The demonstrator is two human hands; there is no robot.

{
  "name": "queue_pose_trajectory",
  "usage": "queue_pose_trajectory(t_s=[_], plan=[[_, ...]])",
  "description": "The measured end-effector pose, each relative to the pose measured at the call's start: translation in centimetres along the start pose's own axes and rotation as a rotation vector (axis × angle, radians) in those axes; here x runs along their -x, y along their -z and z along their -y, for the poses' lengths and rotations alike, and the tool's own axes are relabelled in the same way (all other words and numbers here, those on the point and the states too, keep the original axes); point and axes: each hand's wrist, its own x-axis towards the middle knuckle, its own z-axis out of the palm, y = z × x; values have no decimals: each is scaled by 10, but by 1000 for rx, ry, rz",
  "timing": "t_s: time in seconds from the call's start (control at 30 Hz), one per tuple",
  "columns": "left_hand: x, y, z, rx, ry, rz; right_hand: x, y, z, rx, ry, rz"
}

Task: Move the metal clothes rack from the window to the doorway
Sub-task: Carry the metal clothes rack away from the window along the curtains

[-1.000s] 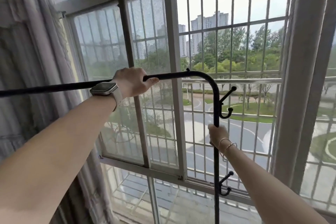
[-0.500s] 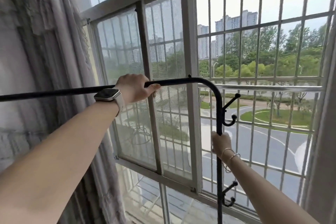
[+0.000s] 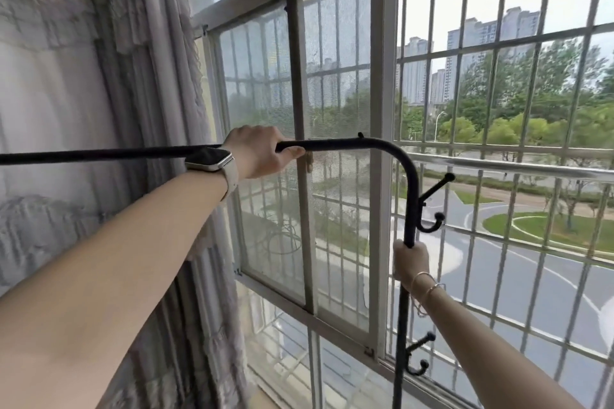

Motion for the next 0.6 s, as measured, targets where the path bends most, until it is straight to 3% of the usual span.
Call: queue_pose_trajectory(t_s=[0.6], plan=[[31, 7, 71, -137, 200, 38, -1, -105, 8, -12, 45, 233]])
